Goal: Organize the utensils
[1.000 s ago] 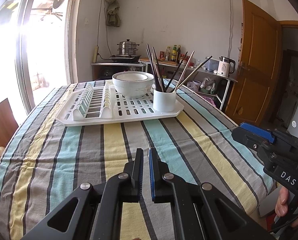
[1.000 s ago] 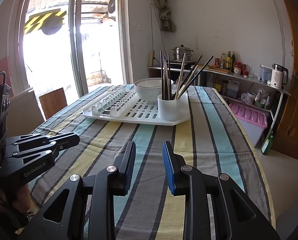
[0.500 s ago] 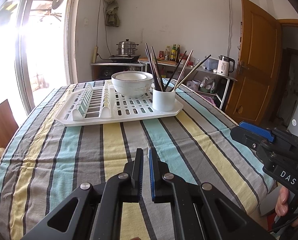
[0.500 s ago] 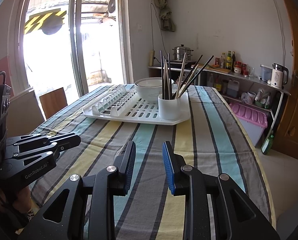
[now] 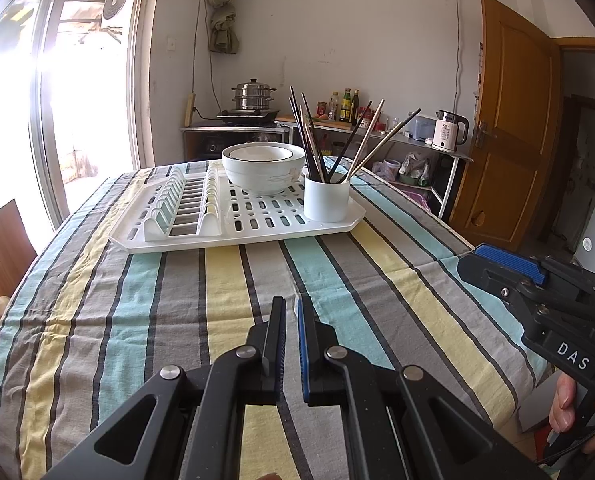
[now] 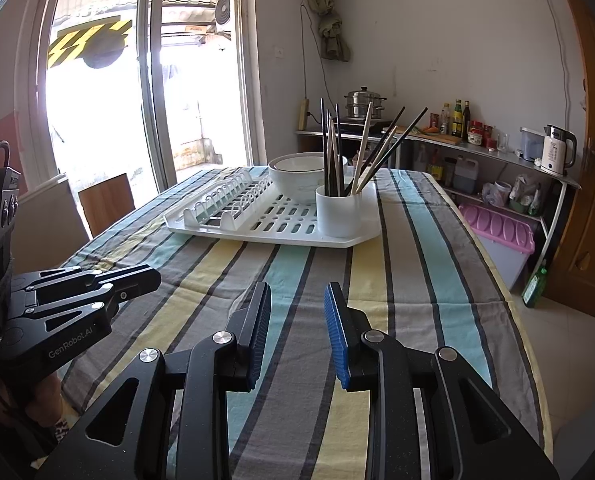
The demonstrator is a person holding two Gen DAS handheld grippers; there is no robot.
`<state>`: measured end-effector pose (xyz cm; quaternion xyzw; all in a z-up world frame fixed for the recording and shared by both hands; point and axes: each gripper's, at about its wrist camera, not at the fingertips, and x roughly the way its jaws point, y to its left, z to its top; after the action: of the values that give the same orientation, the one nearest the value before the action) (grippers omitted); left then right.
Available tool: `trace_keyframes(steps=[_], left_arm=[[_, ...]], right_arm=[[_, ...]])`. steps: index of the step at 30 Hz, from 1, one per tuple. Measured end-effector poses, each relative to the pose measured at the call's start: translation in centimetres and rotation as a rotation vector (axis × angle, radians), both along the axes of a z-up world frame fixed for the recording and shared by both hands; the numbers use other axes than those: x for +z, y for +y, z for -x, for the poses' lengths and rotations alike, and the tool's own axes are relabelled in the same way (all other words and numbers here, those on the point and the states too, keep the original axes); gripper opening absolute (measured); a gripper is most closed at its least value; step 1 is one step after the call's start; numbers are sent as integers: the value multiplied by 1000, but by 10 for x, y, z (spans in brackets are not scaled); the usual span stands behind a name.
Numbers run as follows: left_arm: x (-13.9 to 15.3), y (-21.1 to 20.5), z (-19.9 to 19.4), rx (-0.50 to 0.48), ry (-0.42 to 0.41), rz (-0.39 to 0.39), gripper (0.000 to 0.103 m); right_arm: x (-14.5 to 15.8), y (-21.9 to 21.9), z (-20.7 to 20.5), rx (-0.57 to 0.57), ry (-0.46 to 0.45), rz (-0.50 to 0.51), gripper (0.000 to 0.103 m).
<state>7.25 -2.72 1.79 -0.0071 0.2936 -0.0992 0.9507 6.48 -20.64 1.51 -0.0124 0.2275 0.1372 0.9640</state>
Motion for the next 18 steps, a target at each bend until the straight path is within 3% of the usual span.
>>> trace_keyframes(steps=[14,18], left_arm=[[1,-1,-1,-9,-1,-15,5],[1,-1,-1,-22,4,1,10]], right_arm=[[-1,1,0,0,3,0,29],[-1,0,0,-1,2,-1,29]])
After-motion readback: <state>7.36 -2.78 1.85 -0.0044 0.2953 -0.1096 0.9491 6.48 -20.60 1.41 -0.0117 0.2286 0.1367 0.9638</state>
